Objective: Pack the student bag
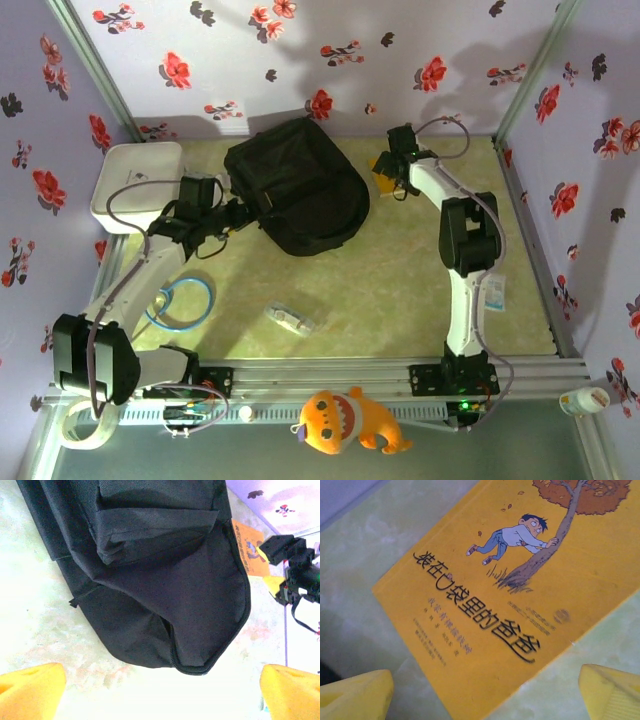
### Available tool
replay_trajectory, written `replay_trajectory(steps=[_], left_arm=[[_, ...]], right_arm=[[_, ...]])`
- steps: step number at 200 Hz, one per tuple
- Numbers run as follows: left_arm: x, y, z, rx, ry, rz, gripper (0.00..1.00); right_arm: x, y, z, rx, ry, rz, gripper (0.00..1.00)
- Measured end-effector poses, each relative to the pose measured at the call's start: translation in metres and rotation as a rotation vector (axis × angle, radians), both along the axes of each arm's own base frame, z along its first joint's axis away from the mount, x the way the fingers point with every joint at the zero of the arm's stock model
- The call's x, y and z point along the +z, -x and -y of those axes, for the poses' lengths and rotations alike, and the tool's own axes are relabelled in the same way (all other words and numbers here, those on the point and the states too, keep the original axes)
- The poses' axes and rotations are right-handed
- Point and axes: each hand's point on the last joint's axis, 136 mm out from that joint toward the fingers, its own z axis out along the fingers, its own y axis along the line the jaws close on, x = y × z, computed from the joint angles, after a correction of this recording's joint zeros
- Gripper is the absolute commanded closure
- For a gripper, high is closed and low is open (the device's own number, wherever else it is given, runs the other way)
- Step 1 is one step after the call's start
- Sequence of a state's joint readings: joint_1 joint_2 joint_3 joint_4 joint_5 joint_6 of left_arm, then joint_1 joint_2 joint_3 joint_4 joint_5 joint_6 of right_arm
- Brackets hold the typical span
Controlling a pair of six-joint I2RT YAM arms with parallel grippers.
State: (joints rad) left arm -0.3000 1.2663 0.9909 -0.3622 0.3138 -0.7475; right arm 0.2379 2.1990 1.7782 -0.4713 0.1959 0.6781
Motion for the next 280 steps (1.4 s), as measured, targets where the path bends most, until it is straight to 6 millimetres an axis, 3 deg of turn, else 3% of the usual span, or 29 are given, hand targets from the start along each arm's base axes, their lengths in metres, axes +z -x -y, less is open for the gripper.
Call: replay_trajectory(steps=[62,101,132,190,234,280], left_arm=[[-0.002,0.004,0.002,-0.017,-0.013,-0.006,0.0],[0.0,0.005,0.005,-0.031,-0.017,-0.001,0.0],[0.008,0.001,0.009,-0.04,-0.013,0.017,0.0],[0.009,0.0,0.015,-0.054,-0.014,0.018,0.0],[0.004,-0.002,0.019,-0.069,-0.025,0.001,0.0],[0.003,-0.005,0.024,-0.085,-0.033,0.001,0.0]], right_arm=[[-0.027,-0.024,0.002,-0.01,0.061,-0.061,0.06],[-0.029,-0.026,0.003,0.039,0.103,-0.096,0.07],[-0.045,-0.02,0.005,0.065,0.131,-0.144,0.08],[-0.046,-0.011,0.008,0.088,0.161,-0.184,0.11],[-0.048,0.017,0.015,0.1,0.177,-0.223,0.11],[-0.047,0.077,0.025,0.134,0.17,-0.295,0.12]])
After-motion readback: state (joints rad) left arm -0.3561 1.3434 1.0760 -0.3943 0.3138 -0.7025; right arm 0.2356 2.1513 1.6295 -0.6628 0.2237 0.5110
